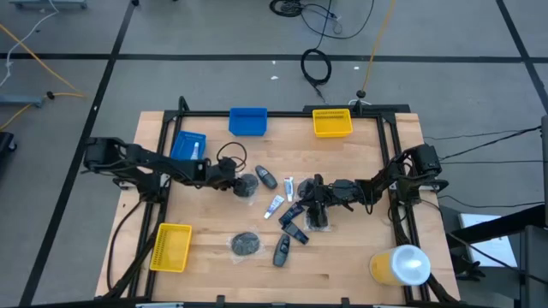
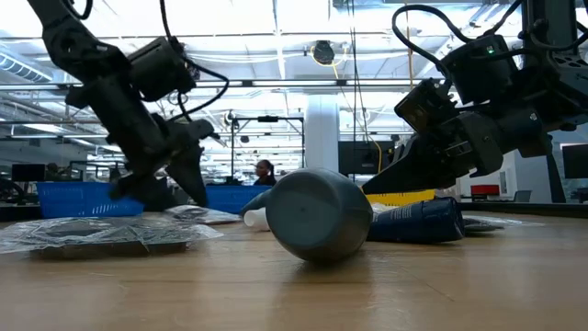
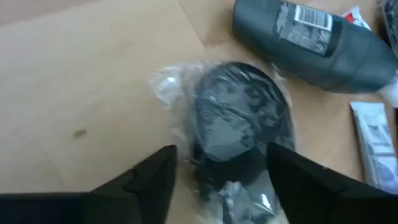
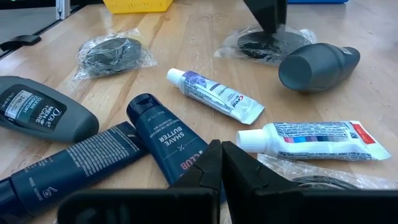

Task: Pick & Place Travel size toiletries
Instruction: Put the black hairbrush into the right blue bin

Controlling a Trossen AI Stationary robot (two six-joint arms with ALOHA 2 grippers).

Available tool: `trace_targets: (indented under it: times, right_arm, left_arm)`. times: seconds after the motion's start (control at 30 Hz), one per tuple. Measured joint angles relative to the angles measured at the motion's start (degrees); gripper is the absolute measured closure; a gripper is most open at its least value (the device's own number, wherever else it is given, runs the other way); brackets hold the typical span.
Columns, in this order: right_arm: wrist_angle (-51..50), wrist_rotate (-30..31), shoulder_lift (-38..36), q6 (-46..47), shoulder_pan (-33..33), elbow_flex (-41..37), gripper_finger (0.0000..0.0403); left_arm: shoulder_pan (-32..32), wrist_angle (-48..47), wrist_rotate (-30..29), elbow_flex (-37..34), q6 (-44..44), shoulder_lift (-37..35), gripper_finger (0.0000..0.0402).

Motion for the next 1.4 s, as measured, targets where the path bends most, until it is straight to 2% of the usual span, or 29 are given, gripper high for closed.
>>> trace_targets:
  times: [0.13,0.37,0.57,0.8,0.87,0.97,1.07,1.13,1.2,1.3,1.4]
  right_arm:
    - [0.0,0.0,0.0,0.0,0.0,0.0,0.0403]
    - [0.0,0.0,0.0,0.0,0.0,0.0,0.0403]
    - [0.0,0.0,0.0,0.0,0.0,0.0,0.0403]
    - [0.0,0.0,0.0,-0.1,0.0,0.0,0.0403]
    - [-0.1,0.0,0.0,-0.1,0.0,0.0,0.0403]
    - [-0.1,0.0,0.0,-0.2,0.0,0.0,0.0403]
    - [-0.1,0.2,0.0,-0.2,0.0,0.0,0.0403]
    - [0.0,0.2,0.0,-0.3,0.0,0.0,0.0403]
    - [0.0,0.3,0.0,-0.5,-0.1,0.0,0.0403]
    - [0.0,1.7,0.0,-0.5,-0.1,0.0,0.0403]
    - [0.0,1.8,0.0,-0.6,-0.1,0.0,0.0403]
  left_arm:
    - [-0.1,0.7,-0.4,0.0,0.2,1.5,0.0238]
    - [-0.7,2.5,0.4,0.0,5.4,1.7,0.0381]
    - [-0.7,1.9,1.3,-0.1,8.3,0.3,0.0392]
    - [-0.7,-0.9,-0.1,-0.2,12.5,-8.8,0.0399]
    - [-0.7,-2.3,-2.9,-0.2,14.1,-11.8,0.0400]
    - [-0.7,-3.3,-10.8,-0.2,17.7,-15.7,0.0400]
    - [-0.7,-0.3,-23.3,-0.2,23.8,-17.2,0.0400]
    - [-0.5,4.2,-32.0,-0.2,30.7,-16.8,0.0401]
    - [0.6,10.2,-38.3,-0.1,39.2,-15.1,0.0401]
    - [3.2,19.2,-43.3,-0.1,50.6,-11.3,0.0401]
    - [6.5,27.4,-45.5,1.0,60.6,-6.4,0.0401]
